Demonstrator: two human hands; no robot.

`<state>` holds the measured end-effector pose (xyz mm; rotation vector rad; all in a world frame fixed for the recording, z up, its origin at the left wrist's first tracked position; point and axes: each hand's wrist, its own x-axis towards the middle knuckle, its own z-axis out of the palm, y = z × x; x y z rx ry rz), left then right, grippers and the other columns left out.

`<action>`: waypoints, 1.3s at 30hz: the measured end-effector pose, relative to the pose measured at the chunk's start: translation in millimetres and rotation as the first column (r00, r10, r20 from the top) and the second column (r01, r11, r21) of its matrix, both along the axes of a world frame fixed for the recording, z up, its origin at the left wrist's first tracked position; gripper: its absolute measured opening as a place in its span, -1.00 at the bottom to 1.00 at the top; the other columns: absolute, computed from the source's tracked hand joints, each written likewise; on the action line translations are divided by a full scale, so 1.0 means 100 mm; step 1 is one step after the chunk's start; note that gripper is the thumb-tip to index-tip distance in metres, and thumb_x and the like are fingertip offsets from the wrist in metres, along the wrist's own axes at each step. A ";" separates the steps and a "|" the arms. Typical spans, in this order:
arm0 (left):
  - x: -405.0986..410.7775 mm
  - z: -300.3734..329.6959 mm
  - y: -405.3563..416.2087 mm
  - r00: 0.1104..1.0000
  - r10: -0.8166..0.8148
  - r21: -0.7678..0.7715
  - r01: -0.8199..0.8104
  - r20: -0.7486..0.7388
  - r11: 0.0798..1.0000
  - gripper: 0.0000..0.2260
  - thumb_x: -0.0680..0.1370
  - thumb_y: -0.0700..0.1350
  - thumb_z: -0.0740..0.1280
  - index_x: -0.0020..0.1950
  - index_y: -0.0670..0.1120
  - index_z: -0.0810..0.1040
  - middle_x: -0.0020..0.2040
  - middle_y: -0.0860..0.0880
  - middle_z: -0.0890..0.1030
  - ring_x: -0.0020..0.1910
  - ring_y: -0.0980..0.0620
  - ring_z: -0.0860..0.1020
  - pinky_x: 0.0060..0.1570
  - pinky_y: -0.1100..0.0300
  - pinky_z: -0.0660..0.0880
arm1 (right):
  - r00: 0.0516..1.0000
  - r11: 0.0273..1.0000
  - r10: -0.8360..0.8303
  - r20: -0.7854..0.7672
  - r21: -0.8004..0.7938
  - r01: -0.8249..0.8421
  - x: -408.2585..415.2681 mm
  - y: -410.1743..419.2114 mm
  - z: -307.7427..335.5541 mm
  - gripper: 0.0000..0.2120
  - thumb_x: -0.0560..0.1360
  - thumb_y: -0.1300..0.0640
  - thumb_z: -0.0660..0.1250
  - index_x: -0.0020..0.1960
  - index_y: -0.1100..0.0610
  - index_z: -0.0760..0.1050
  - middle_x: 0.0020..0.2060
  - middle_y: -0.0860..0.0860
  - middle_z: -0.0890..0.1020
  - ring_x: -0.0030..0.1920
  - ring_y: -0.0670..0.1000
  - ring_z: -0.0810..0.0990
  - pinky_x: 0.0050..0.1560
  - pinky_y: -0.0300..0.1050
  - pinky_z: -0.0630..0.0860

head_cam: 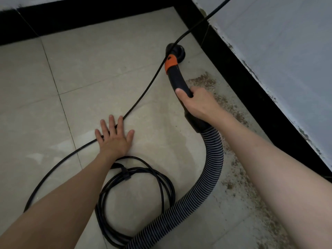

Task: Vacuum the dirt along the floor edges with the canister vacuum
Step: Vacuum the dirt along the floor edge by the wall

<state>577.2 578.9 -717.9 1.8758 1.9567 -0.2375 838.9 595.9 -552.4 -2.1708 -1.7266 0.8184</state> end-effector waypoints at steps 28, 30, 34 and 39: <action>0.00 -0.03 -0.01 1.000 0.003 0.042 -0.004 0.027 0.999 -0.37 0.57 0.31 -0.14 0.56 0.10 -0.21 0.57 -0.05 -0.25 0.52 -0.18 -0.29 0.42 -0.18 -0.30 | 0.954 0.959 -0.283 -0.095 -0.054 0.279 0.37 -0.48 -0.09 -0.65 0.60 -0.22 0.16 -0.21 0.00 0.37 -0.30 0.00 0.54 -0.31 -0.01 0.54 -0.40 -0.13 0.33; -0.01 -0.05 0.00 1.000 0.001 0.034 -0.002 0.021 0.999 -0.37 0.56 0.32 -0.15 0.56 0.10 -0.22 0.57 -0.05 -0.27 0.52 -0.17 -0.30 0.42 -0.18 -0.31 | 0.946 0.948 -0.316 -0.072 -0.056 0.312 0.40 -0.47 -0.11 -0.63 0.60 -0.24 0.16 -0.18 0.03 0.38 -0.30 0.00 0.53 -0.32 -0.02 0.53 -0.41 -0.14 0.31; -0.03 -0.08 0.01 1.000 0.001 0.040 -0.002 0.018 0.999 -0.36 0.56 0.33 -0.16 0.56 0.10 -0.22 0.57 -0.06 -0.25 0.52 -0.18 -0.29 0.42 -0.17 -0.31 | 0.946 0.946 -0.321 -0.041 -0.070 0.318 0.46 -0.46 -0.08 -0.60 0.60 -0.25 0.15 -0.10 0.09 0.42 -0.30 0.01 0.54 -0.32 -0.02 0.52 -0.42 -0.15 0.29; -0.04 -0.14 0.01 0.999 0.006 0.087 -0.009 0.034 0.996 -0.34 0.54 0.36 -0.19 0.57 0.10 -0.19 0.58 -0.08 -0.21 0.53 -0.20 -0.25 0.42 -0.20 -0.29 | 0.950 0.955 -0.296 -0.100 -0.041 0.293 0.41 -0.57 -0.05 -0.66 0.59 -0.23 0.16 -0.13 0.03 0.41 -0.25 0.03 0.60 -0.27 0.00 0.58 -0.38 -0.14 0.36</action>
